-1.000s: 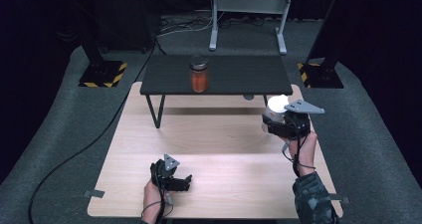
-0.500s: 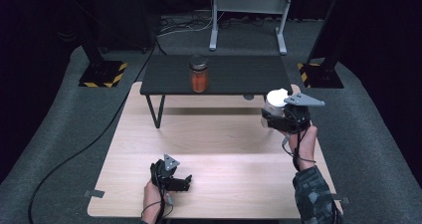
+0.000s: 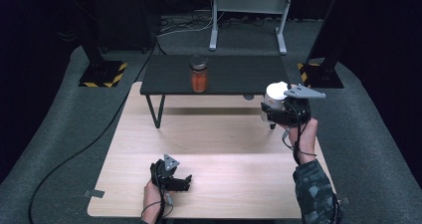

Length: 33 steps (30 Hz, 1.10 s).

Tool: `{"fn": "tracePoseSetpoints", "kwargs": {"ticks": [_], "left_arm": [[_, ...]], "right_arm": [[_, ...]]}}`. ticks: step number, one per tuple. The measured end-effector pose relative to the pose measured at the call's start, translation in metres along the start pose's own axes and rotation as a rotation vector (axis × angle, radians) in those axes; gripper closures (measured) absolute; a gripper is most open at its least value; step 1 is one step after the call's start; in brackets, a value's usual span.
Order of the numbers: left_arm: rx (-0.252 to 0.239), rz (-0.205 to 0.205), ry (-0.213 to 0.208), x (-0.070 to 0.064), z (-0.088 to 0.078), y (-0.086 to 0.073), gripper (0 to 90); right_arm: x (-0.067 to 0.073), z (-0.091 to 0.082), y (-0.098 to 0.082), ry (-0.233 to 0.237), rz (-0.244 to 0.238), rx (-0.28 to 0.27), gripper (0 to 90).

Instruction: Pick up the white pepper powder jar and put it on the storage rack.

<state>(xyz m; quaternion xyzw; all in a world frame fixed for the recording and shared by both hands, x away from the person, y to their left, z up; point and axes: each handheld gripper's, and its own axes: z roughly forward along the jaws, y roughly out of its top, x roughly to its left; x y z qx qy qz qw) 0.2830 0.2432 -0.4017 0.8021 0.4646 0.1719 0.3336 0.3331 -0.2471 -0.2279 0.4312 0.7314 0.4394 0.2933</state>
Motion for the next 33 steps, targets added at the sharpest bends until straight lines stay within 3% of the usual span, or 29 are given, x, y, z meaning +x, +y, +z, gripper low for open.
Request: {"fn": "tracePoseSetpoints", "kwargs": {"ticks": [33], "left_arm": [[0.001,0.001,0.000,0.000,0.000,0.000,0.6]], "right_arm": [[-0.003,0.011,0.052,-0.018,-0.017,-0.025,29.5]]}}
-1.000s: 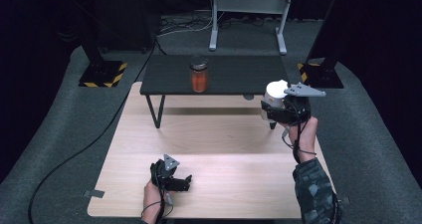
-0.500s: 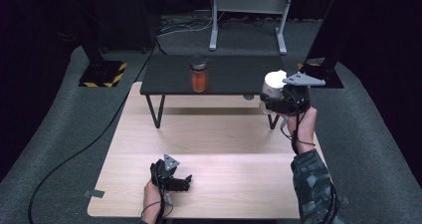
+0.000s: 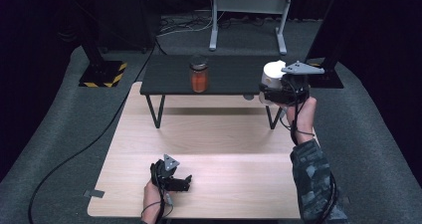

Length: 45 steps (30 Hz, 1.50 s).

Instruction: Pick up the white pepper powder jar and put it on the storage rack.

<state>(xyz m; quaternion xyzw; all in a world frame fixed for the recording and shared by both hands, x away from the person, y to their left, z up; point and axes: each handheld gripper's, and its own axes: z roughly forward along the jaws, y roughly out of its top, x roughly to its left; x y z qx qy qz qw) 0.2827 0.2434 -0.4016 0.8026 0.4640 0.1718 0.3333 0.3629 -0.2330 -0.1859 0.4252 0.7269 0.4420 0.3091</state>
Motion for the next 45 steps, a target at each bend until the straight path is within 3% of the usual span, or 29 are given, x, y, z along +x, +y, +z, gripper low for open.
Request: {"fn": "tracePoseSetpoints", "kwargs": {"ticks": [14,21,45], "left_arm": [[0.000,0.000,0.000,0.000,0.000,0.000,0.6],[0.000,0.000,0.000,0.000,0.000,0.000,0.6],[0.000,0.000,-0.001,0.000,0.000,0.000,0.7]], "right_arm": [[-0.008,0.018,0.022,-0.007,0.014,0.019,29.5],[-0.018,0.029,0.025,0.008,0.059,0.020,29.5],[-0.030,0.066,0.034,0.014,0.099,0.061,29.5]]}}
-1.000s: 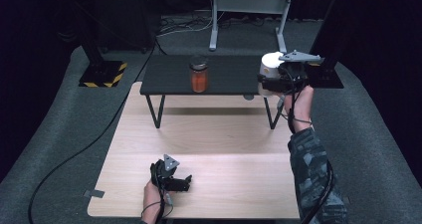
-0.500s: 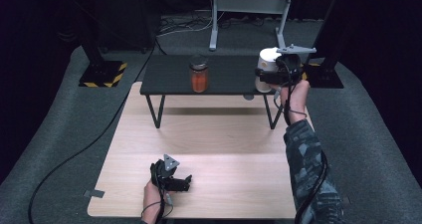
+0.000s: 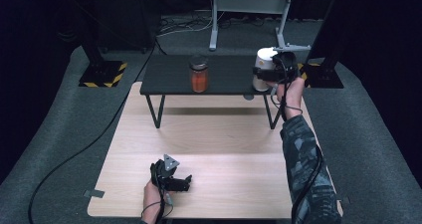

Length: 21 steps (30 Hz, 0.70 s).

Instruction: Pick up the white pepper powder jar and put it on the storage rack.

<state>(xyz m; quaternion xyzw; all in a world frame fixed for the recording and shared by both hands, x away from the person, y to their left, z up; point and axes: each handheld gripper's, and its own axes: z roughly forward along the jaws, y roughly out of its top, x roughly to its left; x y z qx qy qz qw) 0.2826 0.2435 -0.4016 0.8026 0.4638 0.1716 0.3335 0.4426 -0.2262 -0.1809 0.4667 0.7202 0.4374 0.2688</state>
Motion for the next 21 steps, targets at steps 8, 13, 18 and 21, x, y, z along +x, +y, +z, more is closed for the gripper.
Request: {"fn": "tracePoseSetpoints", "kwargs": {"ticks": [8,13,18,21], "left_arm": [[0.000,0.000,0.000,0.000,0.000,0.000,0.7],[0.000,0.000,0.000,0.000,0.000,0.000,0.7],[-0.001,0.000,-0.001,0.000,0.000,0.000,0.9],[0.000,0.001,-0.001,0.000,0.000,0.000,0.9]], "right_arm": [[-0.003,-0.002,-0.011,0.013,-0.005,-0.034,29.6],[-0.002,-0.001,-0.010,0.009,-0.012,-0.028,29.5],[-0.003,-0.001,-0.007,0.011,-0.021,-0.017,29.2],[-0.001,-0.001,-0.001,0.000,-0.028,0.012,21.8]]}}
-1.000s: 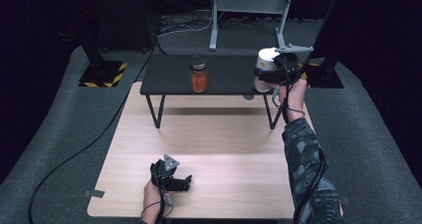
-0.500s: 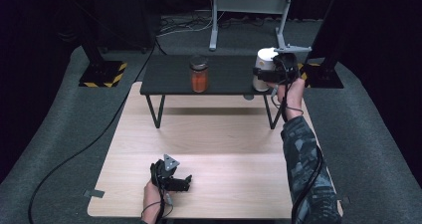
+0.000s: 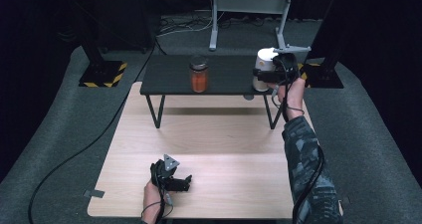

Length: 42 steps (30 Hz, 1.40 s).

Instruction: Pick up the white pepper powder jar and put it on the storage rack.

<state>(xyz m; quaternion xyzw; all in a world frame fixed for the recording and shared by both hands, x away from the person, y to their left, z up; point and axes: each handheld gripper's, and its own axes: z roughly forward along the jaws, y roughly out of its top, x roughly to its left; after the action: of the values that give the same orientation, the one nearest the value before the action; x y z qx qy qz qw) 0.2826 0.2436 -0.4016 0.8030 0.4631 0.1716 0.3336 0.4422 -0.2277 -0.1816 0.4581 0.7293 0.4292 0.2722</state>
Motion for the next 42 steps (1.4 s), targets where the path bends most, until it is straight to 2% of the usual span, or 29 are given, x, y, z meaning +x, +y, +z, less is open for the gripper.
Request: {"fn": "tracePoseSetpoints", "kwargs": {"ticks": [2,4,9,12,14,17,21,24,25,26,28,29,30,33,36,39,42], "left_arm": [[0.000,0.000,0.000,0.000,0.000,0.000,0.9],[0.000,0.000,0.000,0.000,0.000,0.000,0.9],[-0.001,0.001,-0.001,0.000,0.000,0.000,1.1],[-0.001,0.001,-0.001,0.000,0.000,0.000,1.1],[-0.001,0.001,-0.001,0.000,0.000,0.000,1.0],[-0.001,0.001,-0.001,0.000,0.000,0.000,1.0],[0.000,0.001,-0.001,0.000,0.000,0.000,1.0],[-0.001,0.001,-0.001,0.000,0.000,0.000,1.0],[-0.001,0.001,-0.001,0.000,0.000,0.000,1.0],[-0.001,0.001,-0.001,0.000,0.000,0.000,1.0],[0.000,0.002,-0.003,0.000,0.000,0.000,0.9],[-0.001,0.003,-0.005,0.001,0.001,0.000,0.9],[-0.001,0.003,-0.006,0.001,0.001,0.000,0.8],[-0.001,0.006,-0.005,0.001,0.001,0.000,0.9],[-0.001,0.004,-0.005,0.001,0.001,0.000,0.9],[-0.001,0.006,-0.005,0.001,0.001,0.000,0.9],[-0.001,0.006,-0.005,0.001,0.001,0.001,0.9]], "right_arm": [[-0.003,0.000,0.007,0.012,0.002,0.041,13.7],[-0.005,-0.002,0.011,0.018,-0.004,0.067,10.5],[-0.013,-0.013,0.009,0.044,0.000,0.089,6.4],[-0.013,-0.019,0.008,0.053,-0.031,0.127,4.4],[-0.011,-0.024,0.006,0.055,-0.050,0.153,3.1],[-0.011,-0.029,0.000,0.054,-0.059,0.164,2.8],[-0.009,-0.039,-0.016,0.053,-0.076,0.186,1.6],[-0.005,-0.046,-0.034,0.057,-0.082,0.196,1.3],[-0.002,-0.048,-0.047,0.054,-0.085,0.204,0.9],[-0.002,-0.048,-0.047,0.054,-0.085,0.204,0.9],[0.003,-0.053,-0.077,0.060,-0.069,0.207,0.8],[0.003,-0.053,-0.077,0.060,-0.069,0.207,0.8],[0.006,-0.054,-0.093,0.059,-0.060,0.210,0.7],[0.012,-0.054,-0.121,0.063,-0.043,0.223,0.4],[0.019,-0.053,-0.161,0.057,-0.011,0.223,0.4],[0.028,-0.054,-0.204,0.020,0.025,0.209,1.2],[0.035,-0.054,-0.236,-0.014,0.048,0.212,0.5]]}}
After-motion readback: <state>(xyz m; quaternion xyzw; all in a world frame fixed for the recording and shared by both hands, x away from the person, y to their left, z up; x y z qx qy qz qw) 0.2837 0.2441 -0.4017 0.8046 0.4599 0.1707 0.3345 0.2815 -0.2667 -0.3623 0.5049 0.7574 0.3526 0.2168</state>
